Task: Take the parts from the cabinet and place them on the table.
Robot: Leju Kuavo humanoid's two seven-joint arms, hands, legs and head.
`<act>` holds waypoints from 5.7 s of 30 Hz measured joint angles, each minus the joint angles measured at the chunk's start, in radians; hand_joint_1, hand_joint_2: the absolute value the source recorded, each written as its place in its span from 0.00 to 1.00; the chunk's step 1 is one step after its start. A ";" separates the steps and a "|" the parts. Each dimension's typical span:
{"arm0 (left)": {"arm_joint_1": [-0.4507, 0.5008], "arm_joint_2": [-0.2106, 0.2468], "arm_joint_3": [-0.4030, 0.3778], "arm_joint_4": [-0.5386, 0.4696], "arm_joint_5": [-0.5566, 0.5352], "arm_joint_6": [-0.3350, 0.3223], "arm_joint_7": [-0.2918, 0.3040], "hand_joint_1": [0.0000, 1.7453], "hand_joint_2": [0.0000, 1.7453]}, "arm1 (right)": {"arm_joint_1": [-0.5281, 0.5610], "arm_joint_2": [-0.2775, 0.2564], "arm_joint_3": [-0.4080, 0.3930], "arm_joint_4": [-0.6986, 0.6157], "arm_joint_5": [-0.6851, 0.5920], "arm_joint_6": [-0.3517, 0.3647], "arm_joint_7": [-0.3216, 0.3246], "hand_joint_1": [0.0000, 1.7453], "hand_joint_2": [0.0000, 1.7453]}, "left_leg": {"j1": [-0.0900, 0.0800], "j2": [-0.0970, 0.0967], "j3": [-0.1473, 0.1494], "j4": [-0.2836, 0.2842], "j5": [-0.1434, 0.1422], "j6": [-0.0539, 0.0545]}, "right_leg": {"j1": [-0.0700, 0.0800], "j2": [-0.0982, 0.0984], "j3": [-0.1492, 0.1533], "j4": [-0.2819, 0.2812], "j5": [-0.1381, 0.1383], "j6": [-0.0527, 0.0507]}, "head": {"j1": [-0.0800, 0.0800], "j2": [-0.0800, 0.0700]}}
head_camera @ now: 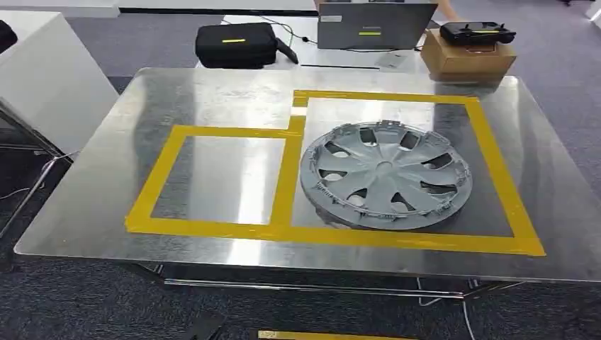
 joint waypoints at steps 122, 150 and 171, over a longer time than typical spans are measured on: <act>0.010 -0.006 0.102 -0.008 -0.182 -0.033 0.161 0.00 0.00 | -0.569 0.475 -0.610 1.639 -0.247 -0.093 -0.171 0.00 0.00 | 0.048 0.012 0.161 -0.007 -0.086 -0.070 | -0.005 -0.013 -0.057 -0.004 0.091 -0.023 | -0.008 0.000; 0.009 -0.010 0.127 -0.010 -0.212 -0.035 0.152 0.00 0.00 | -0.571 0.465 -0.609 1.647 -0.248 -0.094 -0.171 0.00 0.00 | 0.031 0.015 0.022 0.208 -0.145 -0.055 | 0.007 -0.012 -0.034 -0.018 0.080 -0.040 | -0.007 0.000; -0.005 -0.019 0.137 -0.020 -0.228 -0.035 0.148 0.00 0.00 | -0.577 0.457 -0.608 1.655 -0.251 -0.091 -0.181 0.00 0.00 | 0.029 0.020 0.042 -0.022 -0.002 -0.030 | -0.013 0.008 0.021 0.000 0.018 0.020 | 0.009 0.000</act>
